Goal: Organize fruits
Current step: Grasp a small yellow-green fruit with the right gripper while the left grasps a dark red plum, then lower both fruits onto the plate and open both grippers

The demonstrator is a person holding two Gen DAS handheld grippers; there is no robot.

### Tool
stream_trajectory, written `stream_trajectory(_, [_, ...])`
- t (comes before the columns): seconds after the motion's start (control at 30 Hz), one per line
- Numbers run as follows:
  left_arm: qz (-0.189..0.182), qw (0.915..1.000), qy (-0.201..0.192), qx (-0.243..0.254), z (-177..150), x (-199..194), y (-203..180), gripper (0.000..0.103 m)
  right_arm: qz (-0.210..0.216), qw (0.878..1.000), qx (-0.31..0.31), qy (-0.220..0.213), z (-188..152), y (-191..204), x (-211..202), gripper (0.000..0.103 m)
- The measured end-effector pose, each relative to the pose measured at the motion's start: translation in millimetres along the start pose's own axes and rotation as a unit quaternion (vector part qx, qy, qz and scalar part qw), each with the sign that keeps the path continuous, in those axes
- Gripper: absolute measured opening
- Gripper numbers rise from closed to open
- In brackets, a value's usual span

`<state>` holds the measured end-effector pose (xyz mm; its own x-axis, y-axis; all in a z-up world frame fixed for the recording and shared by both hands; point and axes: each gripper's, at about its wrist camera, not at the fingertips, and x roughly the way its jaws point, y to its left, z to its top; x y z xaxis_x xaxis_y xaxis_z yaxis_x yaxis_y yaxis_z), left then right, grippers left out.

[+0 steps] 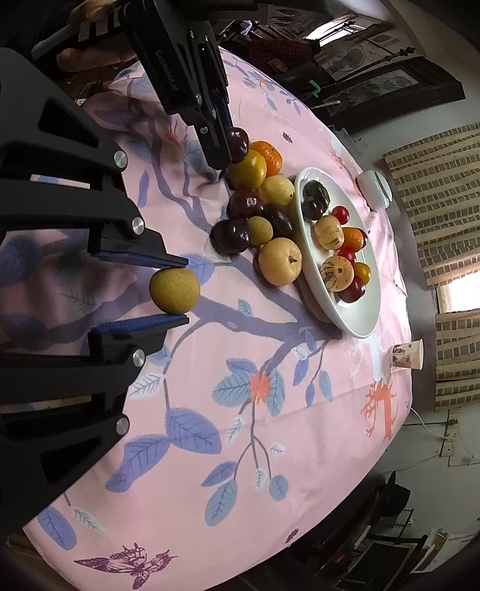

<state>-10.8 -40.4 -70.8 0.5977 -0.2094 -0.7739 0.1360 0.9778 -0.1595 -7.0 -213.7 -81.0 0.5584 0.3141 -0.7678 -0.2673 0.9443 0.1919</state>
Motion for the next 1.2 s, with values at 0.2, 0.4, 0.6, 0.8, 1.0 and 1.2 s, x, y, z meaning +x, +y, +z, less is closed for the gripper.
stream_trajectory(0.2, [0.003,0.9997,-0.019,-0.012,19,-13,19,0.031,0.009,1.000,-0.014,-0.002,19,14,4,0.025])
stream_trajectory(0.4, [0.036,0.9984,-0.044,0.003,78,-15,39,0.031,0.029,0.998,-0.049,0.002,69,29,15,0.025])
stream_trajectory(0.6, [0.052,0.9977,-0.040,0.017,161,17,53,0.031,0.024,0.998,-0.062,0.005,155,40,49,0.025])
stream_trajectory(0.8, [0.041,0.9990,0.000,-0.019,180,68,78,0.031,0.015,0.998,-0.059,0.034,188,51,110,0.025])
stream_trajectory(1.0, [0.037,0.9990,0.011,-0.022,181,85,84,0.031,0.011,0.997,-0.057,0.042,193,49,126,0.025])
stream_trajectory(1.2, [0.043,0.9987,0.017,-0.020,183,92,84,0.032,0.011,0.998,-0.051,0.031,200,49,129,0.027])
